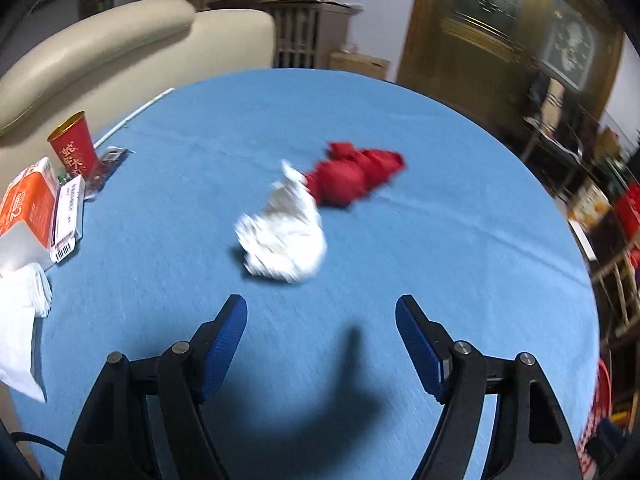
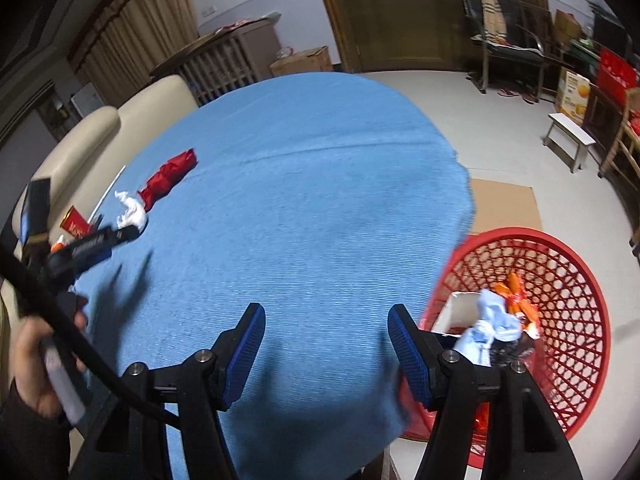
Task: Collect trash
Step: 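Move both tools back over the table toward the white and dark-red bundles, then grasp the white tissue bundle with the left tool while the right tool grasps the dark-red cloth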
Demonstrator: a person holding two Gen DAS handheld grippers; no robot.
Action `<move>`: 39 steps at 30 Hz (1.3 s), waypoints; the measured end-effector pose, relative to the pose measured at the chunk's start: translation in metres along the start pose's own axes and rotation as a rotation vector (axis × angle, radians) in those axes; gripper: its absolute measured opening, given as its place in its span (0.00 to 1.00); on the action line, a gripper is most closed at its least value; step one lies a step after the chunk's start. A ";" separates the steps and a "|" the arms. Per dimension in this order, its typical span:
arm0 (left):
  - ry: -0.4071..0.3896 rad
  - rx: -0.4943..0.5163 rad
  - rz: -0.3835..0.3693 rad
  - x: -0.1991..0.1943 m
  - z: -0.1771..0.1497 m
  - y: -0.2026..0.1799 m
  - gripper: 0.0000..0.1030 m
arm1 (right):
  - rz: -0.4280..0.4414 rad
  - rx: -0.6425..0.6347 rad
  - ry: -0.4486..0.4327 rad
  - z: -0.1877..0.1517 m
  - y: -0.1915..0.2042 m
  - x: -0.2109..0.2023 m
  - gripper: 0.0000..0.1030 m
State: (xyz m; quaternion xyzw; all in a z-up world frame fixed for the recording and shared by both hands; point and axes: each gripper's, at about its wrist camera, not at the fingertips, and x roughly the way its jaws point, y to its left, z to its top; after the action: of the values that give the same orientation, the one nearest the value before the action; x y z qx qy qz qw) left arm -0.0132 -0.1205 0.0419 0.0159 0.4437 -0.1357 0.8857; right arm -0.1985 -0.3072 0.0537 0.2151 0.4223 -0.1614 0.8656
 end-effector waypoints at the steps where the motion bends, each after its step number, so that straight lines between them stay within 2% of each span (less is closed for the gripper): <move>1: -0.003 -0.017 0.000 0.007 0.005 0.004 0.75 | 0.002 -0.009 0.009 0.001 0.005 0.004 0.65; 12: 0.014 -0.086 0.000 0.049 0.028 0.020 0.75 | 0.013 -0.070 0.074 0.009 0.033 0.035 0.65; 13: 0.002 -0.088 0.004 0.050 0.028 0.022 0.61 | 0.011 -0.075 0.081 0.011 0.036 0.039 0.65; 14: 0.004 -0.080 0.012 0.051 0.029 0.024 0.41 | 0.011 -0.079 0.085 0.012 0.038 0.041 0.65; 21: 0.009 -0.077 0.023 0.039 0.022 0.054 0.39 | 0.026 -0.112 0.094 0.030 0.062 0.061 0.65; 24: -0.008 -0.070 0.058 0.024 0.010 0.069 0.39 | 0.053 -0.115 0.092 0.043 0.077 0.073 0.65; 30: -0.004 -0.059 0.098 0.005 -0.017 0.088 0.39 | 0.132 -0.144 0.056 0.088 0.140 0.111 0.65; 33: -0.006 -0.066 0.095 0.001 -0.021 0.093 0.39 | 0.203 -0.108 0.077 0.116 0.175 0.139 0.65; 39: -0.003 -0.084 0.095 -0.003 -0.024 0.103 0.39 | 0.167 -0.090 0.087 0.156 0.233 0.189 0.65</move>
State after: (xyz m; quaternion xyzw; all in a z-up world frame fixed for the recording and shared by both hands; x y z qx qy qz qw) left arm -0.0076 -0.0172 0.0197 -0.0003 0.4463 -0.0745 0.8918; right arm 0.1240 -0.2055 0.0433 0.2174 0.4471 -0.0602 0.8656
